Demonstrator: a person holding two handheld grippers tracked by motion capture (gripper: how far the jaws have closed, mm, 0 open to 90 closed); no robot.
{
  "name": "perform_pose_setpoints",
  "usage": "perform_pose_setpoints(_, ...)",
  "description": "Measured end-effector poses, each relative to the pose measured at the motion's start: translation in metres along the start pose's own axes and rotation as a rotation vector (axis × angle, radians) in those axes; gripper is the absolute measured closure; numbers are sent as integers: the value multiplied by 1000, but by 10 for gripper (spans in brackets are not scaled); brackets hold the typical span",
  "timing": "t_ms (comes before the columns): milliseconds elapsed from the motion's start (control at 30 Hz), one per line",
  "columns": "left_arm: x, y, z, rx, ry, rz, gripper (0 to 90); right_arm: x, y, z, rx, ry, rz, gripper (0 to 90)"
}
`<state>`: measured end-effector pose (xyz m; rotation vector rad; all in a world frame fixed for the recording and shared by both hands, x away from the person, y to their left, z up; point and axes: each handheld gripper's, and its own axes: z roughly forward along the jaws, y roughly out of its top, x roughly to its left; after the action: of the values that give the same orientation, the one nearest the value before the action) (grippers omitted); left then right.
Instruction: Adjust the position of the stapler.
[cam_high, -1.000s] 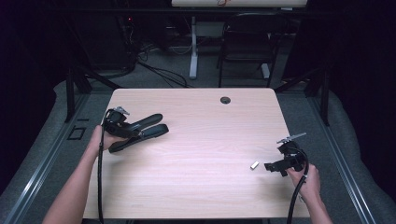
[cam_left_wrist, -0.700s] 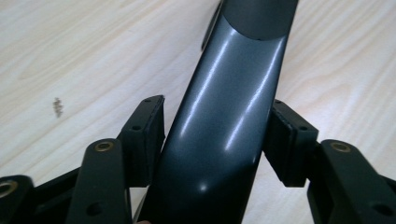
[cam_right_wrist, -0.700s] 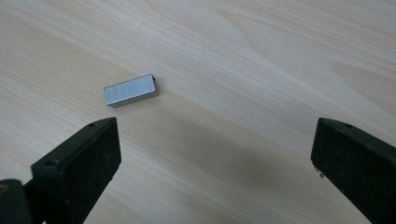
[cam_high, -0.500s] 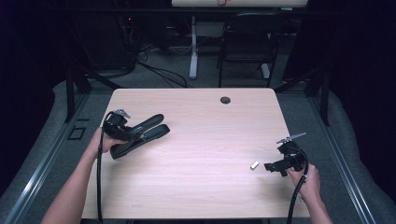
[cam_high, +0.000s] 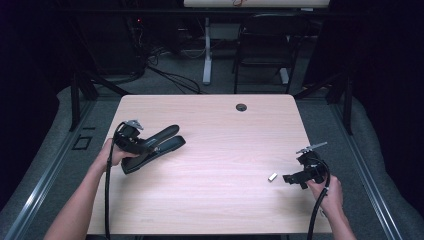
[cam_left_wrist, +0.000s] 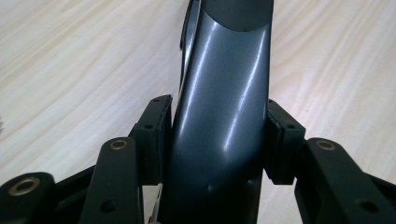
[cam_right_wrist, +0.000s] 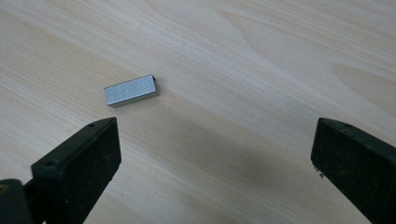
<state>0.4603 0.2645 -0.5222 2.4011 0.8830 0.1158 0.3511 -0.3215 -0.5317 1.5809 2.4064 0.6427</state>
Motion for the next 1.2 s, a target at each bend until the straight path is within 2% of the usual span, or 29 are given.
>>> perform_pose_setpoints(433,-34,15,13,25,-80,110,513,1,1,0,-1,3,-4,12)
perform_pose_setpoints(867,-64,29,25,47,-136,210,515,1,1,0,-4,10,-5,11)
perform_pose_setpoints(1200,-80,35,32,53,-182,257,516,0,1,0,10,8,-9,12)
